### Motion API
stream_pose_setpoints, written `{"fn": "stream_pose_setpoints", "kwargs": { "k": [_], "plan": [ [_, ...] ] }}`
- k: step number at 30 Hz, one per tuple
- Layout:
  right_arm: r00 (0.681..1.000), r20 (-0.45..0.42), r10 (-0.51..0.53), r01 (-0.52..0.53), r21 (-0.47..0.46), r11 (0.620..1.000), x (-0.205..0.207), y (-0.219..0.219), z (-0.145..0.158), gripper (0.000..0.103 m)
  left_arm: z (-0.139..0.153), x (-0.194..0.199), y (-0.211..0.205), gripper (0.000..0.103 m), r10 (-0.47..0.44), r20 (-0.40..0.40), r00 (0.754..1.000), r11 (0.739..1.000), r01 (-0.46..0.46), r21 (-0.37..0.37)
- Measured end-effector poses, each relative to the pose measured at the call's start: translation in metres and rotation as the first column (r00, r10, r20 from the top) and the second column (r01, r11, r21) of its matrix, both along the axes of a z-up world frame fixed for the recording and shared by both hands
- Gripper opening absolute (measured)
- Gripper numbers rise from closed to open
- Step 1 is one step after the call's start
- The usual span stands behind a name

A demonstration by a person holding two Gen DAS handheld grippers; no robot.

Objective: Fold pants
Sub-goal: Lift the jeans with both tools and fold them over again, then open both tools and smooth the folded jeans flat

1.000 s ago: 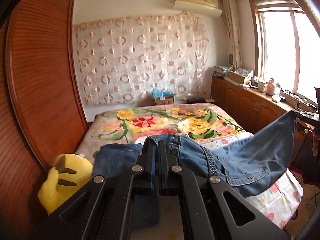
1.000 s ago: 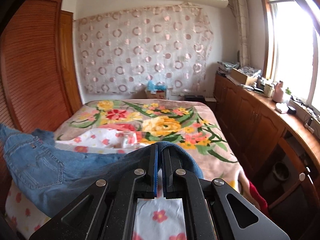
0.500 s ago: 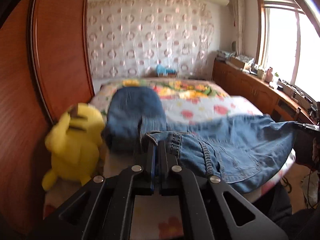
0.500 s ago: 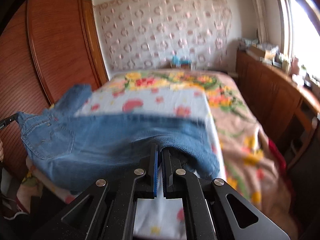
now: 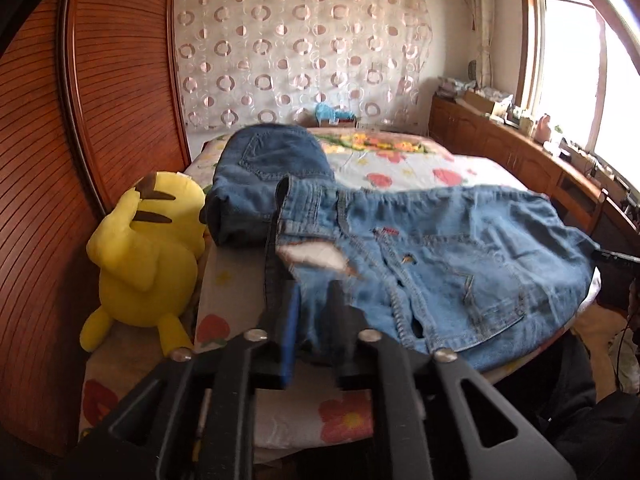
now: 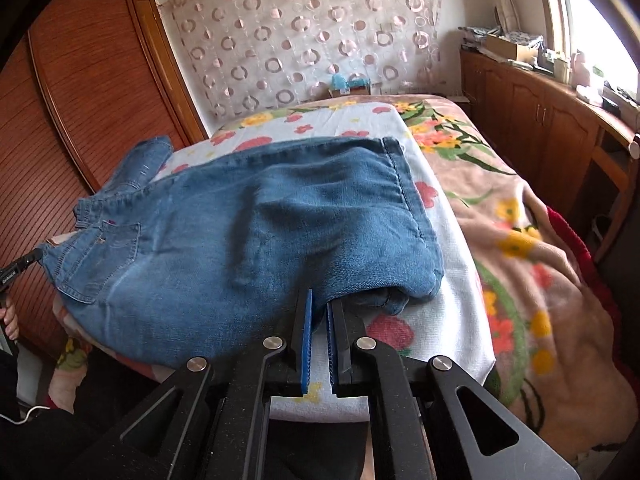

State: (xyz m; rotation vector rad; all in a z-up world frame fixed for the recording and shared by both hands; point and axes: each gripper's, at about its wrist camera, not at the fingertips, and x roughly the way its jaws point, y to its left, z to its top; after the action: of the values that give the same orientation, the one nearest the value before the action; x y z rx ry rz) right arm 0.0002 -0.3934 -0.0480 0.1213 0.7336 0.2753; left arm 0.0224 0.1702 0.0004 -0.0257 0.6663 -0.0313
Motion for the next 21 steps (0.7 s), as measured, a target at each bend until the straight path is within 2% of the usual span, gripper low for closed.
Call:
{"fn": "stream_pose_setpoints", "kwargs": {
  "k": [2,4,8,12,16,18,21],
  "plan": [
    [1.000,0.007,-0.002,0.002,-0.007,1.000,-0.006,0.007,0.000,0.006,0.004,-0.002,0.003,0.027,0.003,0.019,1.000,1.000,-0.003,-0.007],
    [1.000,0.017,-0.002,0.003,-0.017,1.000,-0.012,0.009,0.002,0.007,0.009,-0.004,0.002,0.045,0.007,0.040,0.999,1.000,-0.006,-0.021],
    [0.999,0.042,-0.001,0.003,-0.035,0.999,-0.018,0.015,0.006,0.007,0.013,0.002,-0.010,0.051,-0.025,0.050,0.998,1.000,0.025,-0.009],
    [0.999,0.051,0.006,-0.003,-0.044,0.999,-0.022,0.015,0.007,0.008,0.009,0.020,-0.029,0.076,-0.092,0.040,0.995,0.995,0.093,-0.041],
    [0.998,0.069,-0.005,0.009,-0.061,0.998,-0.024,0.013,0.010,0.014,-0.008,0.041,-0.059,0.077,-0.162,0.010,0.987,0.985,0.162,-0.064],
    [0.997,0.072,-0.012,0.017,-0.069,0.997,-0.024,0.010,0.010,0.027,-0.014,0.049,-0.072,0.077,-0.180,-0.004,0.984,0.981,0.179,-0.071],
    [0.997,0.062,-0.036,0.041,-0.093,0.995,-0.019,0.003,0.004,0.031,-0.026,0.059,-0.088,0.077,-0.198,-0.028,0.980,0.978,0.196,-0.078]
  ]
}}
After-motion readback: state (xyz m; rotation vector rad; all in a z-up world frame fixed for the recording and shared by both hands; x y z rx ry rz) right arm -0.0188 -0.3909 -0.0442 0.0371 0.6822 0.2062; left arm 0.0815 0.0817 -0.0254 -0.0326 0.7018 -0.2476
